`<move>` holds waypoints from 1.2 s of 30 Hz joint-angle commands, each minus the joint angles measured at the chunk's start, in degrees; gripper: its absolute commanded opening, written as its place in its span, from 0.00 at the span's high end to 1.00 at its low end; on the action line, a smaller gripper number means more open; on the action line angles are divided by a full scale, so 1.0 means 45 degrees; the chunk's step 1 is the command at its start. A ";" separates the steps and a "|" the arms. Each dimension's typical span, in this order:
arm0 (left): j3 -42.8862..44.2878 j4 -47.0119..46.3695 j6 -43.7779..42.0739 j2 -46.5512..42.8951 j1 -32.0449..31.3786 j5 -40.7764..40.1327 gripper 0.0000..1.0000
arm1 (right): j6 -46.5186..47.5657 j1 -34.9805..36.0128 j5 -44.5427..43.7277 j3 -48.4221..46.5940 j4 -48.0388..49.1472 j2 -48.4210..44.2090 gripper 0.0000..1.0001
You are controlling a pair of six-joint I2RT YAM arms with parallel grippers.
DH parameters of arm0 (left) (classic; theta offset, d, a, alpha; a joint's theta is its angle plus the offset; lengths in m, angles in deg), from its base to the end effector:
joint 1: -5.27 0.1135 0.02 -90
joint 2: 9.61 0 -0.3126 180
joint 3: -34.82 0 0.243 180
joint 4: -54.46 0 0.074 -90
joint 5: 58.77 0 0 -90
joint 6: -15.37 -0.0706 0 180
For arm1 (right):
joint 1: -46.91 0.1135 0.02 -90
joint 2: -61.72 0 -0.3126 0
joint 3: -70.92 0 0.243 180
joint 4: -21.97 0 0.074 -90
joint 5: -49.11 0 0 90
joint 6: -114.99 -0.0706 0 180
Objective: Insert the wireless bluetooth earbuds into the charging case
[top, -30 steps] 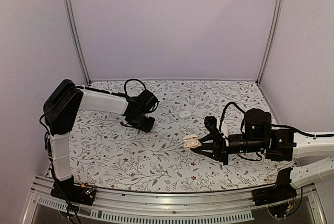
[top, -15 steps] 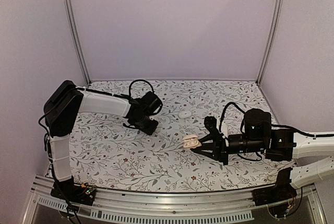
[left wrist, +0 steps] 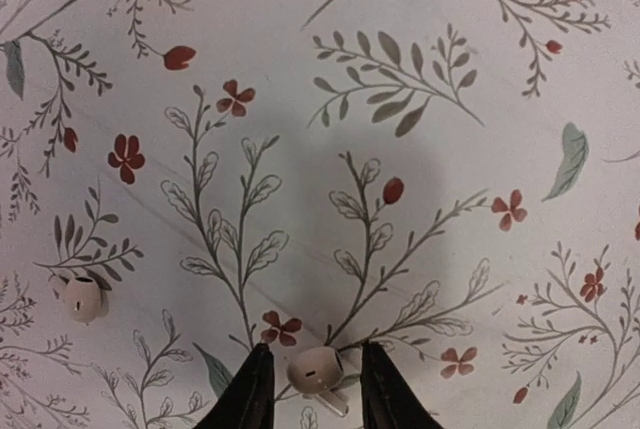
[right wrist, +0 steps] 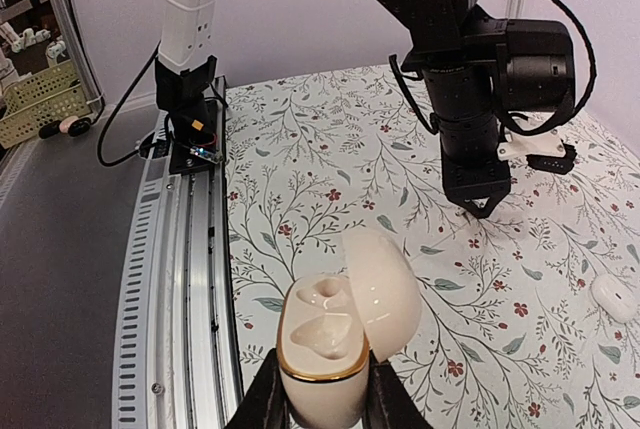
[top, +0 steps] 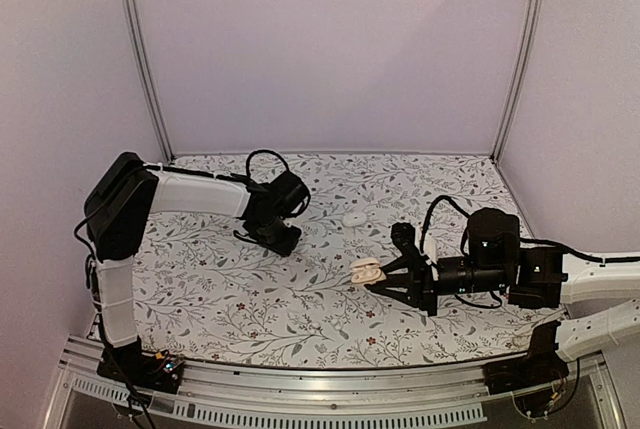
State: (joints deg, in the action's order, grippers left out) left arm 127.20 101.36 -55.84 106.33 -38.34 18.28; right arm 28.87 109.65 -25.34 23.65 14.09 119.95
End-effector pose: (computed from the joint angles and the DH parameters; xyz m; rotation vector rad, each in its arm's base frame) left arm 0.3203 -0.2832 0.1629 0.5355 2.6822 0.0215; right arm 0.0878 0.2117 0.2872 -1.2580 1.5596 0.9382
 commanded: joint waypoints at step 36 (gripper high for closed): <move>-0.0601 -0.0443 -0.0039 -0.0983 0.0158 0.0653 0.89 | -0.0048 0.0023 -0.0239 -0.0017 0.0060 -0.0044 1.00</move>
State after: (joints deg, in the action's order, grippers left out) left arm 125.95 101.60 -55.12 105.98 -37.54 21.39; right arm 28.85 109.65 -25.43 23.65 14.09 119.95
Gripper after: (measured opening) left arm 0.142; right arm 0.204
